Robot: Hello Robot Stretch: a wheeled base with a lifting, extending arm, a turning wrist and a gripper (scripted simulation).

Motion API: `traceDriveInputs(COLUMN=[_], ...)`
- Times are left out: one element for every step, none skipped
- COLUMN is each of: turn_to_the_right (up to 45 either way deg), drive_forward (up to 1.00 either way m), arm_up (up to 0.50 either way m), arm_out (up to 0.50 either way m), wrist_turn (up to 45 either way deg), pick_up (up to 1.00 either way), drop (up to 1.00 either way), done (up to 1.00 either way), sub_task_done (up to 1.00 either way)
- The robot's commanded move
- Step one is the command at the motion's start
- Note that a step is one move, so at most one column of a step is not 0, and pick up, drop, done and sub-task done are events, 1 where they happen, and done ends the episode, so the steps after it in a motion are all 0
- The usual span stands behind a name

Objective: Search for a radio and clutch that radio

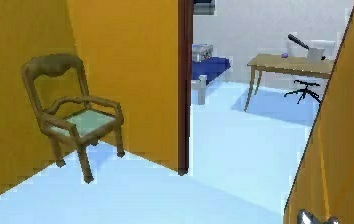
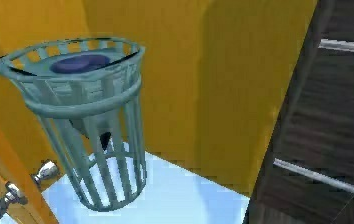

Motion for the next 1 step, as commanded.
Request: traceDriveInputs(turn_to_the_right=[-45.0], drive_forward=[0.0], arm_up=[0.0], arm_out=[0.0], wrist_turn=[0.0], pick_up=[0.0], drop=[0.0], done=[0.0], sub_task_done=[0.0])
